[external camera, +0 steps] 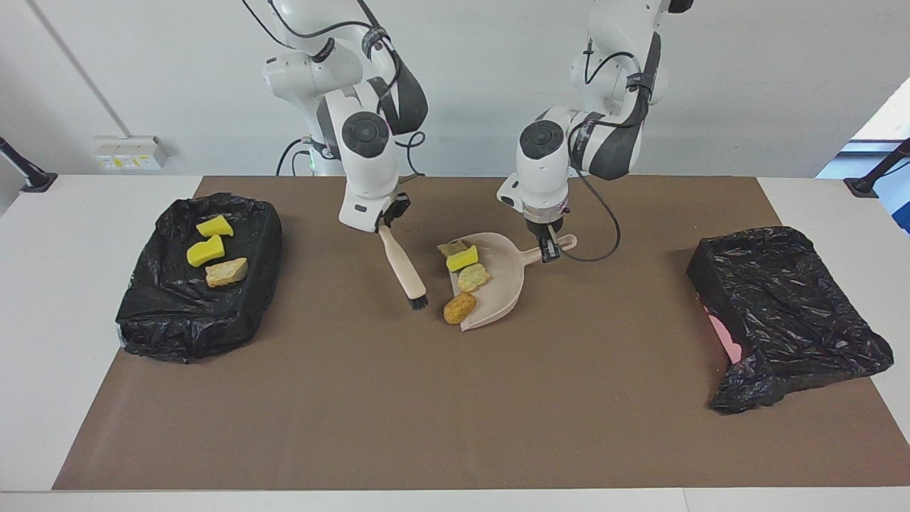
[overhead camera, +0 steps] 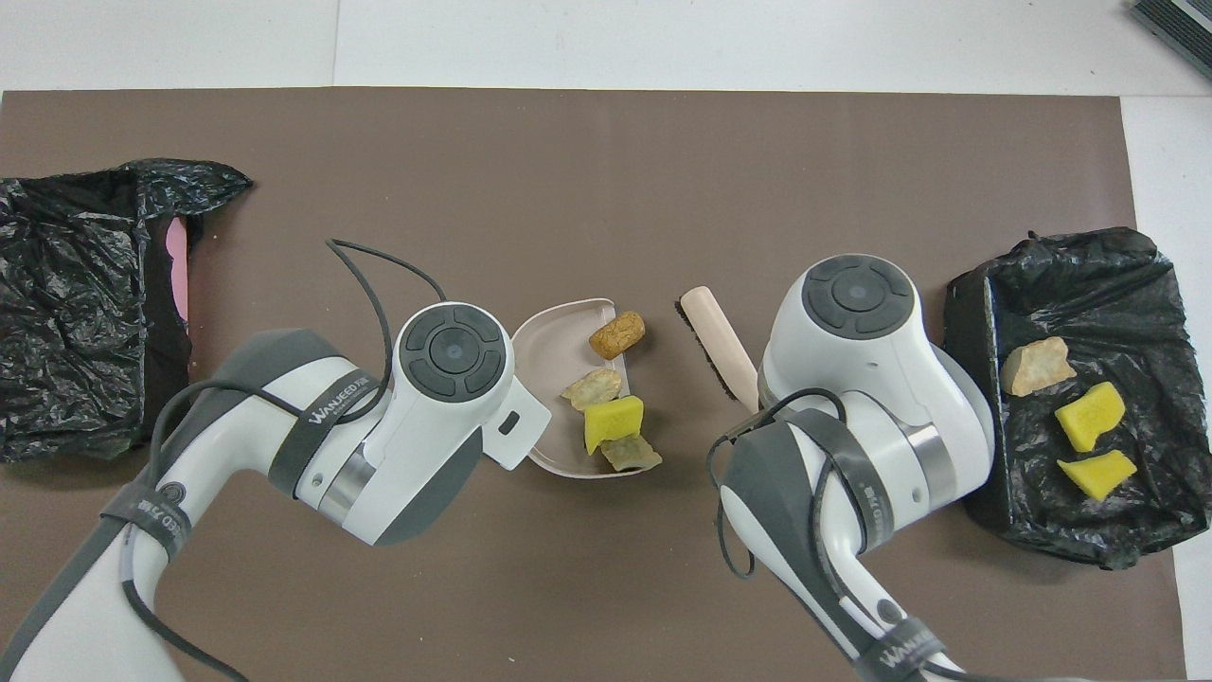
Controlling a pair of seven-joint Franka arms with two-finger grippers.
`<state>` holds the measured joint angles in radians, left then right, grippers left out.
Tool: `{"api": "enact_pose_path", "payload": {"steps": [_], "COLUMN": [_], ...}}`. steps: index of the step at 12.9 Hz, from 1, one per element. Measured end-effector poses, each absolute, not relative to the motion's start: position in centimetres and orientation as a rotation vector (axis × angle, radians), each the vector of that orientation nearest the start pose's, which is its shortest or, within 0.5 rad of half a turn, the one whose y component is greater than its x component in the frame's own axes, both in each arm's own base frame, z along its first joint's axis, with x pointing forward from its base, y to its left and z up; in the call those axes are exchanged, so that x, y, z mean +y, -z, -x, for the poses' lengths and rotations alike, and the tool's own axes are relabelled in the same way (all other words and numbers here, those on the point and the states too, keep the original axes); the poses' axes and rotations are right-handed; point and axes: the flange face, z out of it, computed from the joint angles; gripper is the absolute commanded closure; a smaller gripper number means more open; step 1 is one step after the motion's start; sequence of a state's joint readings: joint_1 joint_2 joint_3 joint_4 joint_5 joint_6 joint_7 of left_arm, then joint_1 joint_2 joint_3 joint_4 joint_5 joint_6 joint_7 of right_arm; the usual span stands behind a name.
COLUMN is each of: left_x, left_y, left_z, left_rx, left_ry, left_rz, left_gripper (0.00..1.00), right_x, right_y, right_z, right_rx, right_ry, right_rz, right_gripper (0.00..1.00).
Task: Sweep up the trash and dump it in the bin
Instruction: 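Sweep the remaining pieces into the dustpan with the right gripper's brush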
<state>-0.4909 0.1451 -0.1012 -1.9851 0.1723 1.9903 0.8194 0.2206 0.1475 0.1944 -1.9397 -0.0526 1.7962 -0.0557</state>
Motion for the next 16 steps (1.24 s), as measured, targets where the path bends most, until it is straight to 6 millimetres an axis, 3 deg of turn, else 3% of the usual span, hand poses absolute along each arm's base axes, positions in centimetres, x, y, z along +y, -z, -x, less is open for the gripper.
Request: {"api": "enact_pose_path", "payload": {"steps": [2,4,5,8,11,13,16], "left_x": [-30.8,-30.7,-30.7,-30.7,-30.5,-30.2,-29.3], "left_y": [-38.3,-38.3,-38.2,-38.1,-38.2,-38.2,-38.2], "left_z": [-47.9,-48.0,-48.0,-48.2,-48.4,-48.8,-49.4], "left_rx": [2.045,2.050,2.052,2.063,2.085,2.103,2.139], "left_ry": [-0.227,-0.219,-0.215,-0.195,-0.178,-0.162,-0.160], "left_rz": [2.211,2.208,2.206,2.197,2.177,2.162,2.132], "left_gripper": [1.00,1.00,1.00,1.00,1.00,1.00,1.00], "right_x": [24.2,26.9,28.0,30.3,30.6,29.6,26.5], "right_y": [-36.0,-33.0,-32.7,-33.4,-34.3,-35.8,-40.5], "right_z": [-52.1,-51.4,-50.7,-48.4,-48.0,-48.1,-47.7], "right_rx": [-0.794,-0.706,-0.667,-0.538,-0.499,-0.482,-0.431], "right_ry": [-0.442,-0.483,-0.510,-0.621,-0.624,-0.635,-0.650], "right_rz": [3.085,3.072,3.036,2.916,2.877,2.877,2.897], "right_gripper": [1.00,1.00,1.00,1.00,1.00,1.00,1.00]}}
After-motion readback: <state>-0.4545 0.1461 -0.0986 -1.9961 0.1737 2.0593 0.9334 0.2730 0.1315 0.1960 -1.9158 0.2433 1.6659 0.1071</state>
